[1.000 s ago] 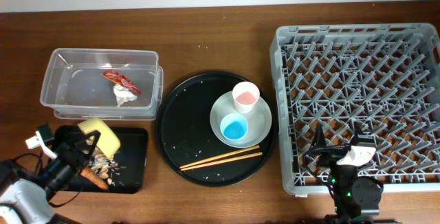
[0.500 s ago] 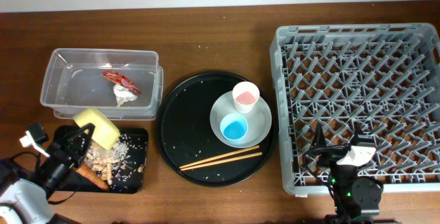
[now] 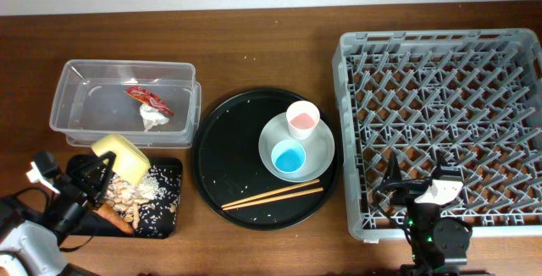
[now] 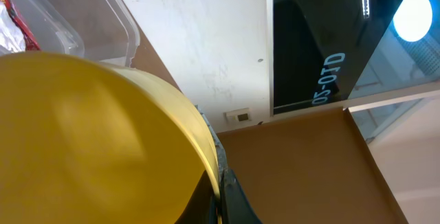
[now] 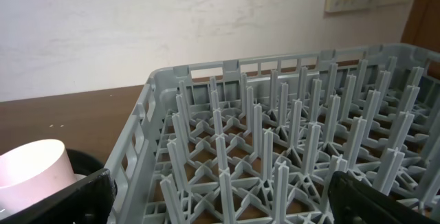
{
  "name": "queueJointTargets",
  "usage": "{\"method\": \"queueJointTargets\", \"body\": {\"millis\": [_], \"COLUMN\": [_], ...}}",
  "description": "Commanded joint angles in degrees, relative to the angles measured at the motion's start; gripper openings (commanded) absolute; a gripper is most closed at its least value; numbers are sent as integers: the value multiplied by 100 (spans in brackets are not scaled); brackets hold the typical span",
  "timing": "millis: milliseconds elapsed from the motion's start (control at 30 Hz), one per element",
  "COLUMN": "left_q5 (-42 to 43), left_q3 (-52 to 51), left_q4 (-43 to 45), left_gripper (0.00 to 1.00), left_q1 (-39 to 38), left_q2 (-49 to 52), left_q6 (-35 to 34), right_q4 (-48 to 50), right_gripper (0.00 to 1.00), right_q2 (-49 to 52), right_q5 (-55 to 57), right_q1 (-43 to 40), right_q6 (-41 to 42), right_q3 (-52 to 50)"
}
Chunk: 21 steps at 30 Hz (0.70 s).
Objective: Sort waste into correct bins and load items into the dishwasher rack
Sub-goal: 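Tip the yellow bowl over the black tray to dump peanut shells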
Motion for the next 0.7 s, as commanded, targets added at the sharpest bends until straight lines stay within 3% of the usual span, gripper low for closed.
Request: {"method": "queueJointTargets", "body": {"millis": [0,233,333,400,500,567,667], "left_q5": [144,46,-911,-684,-457,-356,-586], "left_q3": [-7,-7,-7,-7,-7,-7,-9], "left_q4": [-9,118,413,341,920,675,1082], "left_gripper": [0,0,0,0,0,0,0], "left_q1": [26,28,22,24,28,22,22], "left_q2": [-55,-55,-55,-55,-55,-55,-55], "left_q6": [-13,2,-11,-7,-98,-286,-308], "right_q4": [-13,-13,-15,-15,-15,-15,-15], "right_gripper": [98,98,98,98,98,98,98], "right_q2": [-37,-37,-37,-37,-37,-37,-37], "right_q5": [50,50,50,50,50,50,50], "right_q1": [20,20,20,20,20,20,20], "right_q6": [44,44,44,44,44,44,44], "right_q3": [-42,-42,-42,-42,-42,-42,-42]}}
